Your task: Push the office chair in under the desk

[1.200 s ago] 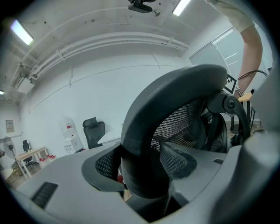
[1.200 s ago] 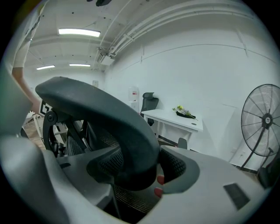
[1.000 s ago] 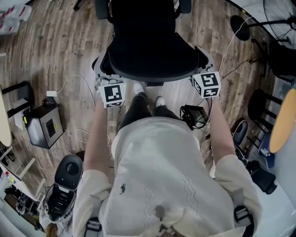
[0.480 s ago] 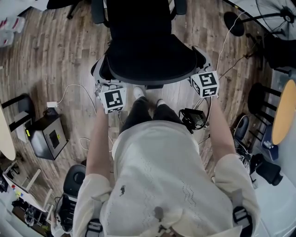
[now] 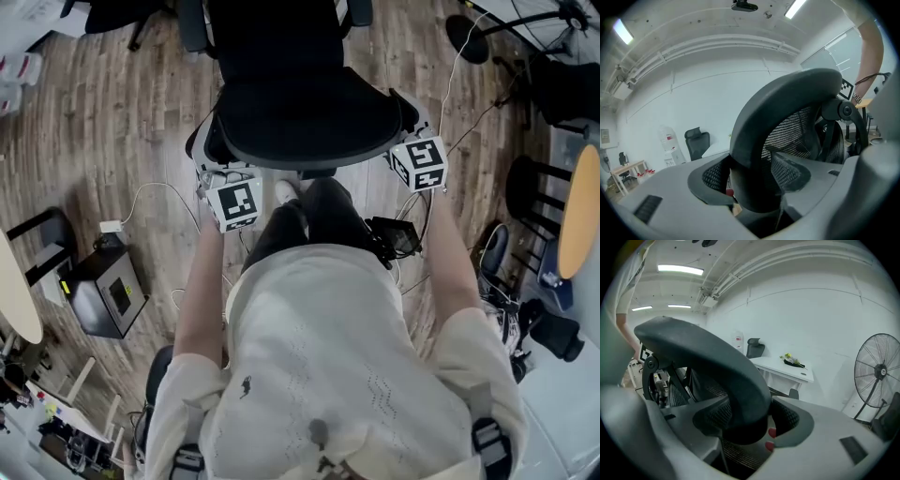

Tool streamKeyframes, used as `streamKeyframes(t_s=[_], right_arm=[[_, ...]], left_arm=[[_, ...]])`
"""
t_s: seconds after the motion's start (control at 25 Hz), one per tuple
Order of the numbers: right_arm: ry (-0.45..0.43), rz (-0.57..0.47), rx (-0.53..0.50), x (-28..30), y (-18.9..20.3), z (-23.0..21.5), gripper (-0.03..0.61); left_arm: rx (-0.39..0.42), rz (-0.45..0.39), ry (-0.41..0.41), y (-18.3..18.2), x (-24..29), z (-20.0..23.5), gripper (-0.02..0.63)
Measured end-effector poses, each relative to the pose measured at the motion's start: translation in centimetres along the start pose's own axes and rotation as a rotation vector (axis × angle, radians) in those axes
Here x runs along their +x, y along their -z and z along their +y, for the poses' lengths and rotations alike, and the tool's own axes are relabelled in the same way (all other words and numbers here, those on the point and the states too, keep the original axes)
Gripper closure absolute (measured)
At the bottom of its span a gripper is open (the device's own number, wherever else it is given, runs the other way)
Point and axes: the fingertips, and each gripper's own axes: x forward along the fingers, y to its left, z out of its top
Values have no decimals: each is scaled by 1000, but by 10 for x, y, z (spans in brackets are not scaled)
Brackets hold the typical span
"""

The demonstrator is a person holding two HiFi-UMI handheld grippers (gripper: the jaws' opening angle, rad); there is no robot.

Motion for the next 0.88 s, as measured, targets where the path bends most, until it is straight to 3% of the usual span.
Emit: streamKeyframes(t_s=[0.36, 0.88], right_arm=[[6, 2, -4, 31, -11, -1, 308], [1, 9, -2, 90, -27, -54, 307]], left_arm=[[-3, -3, 5, 9, 22, 23, 314], [-34, 11, 10, 5, 98, 38, 330]])
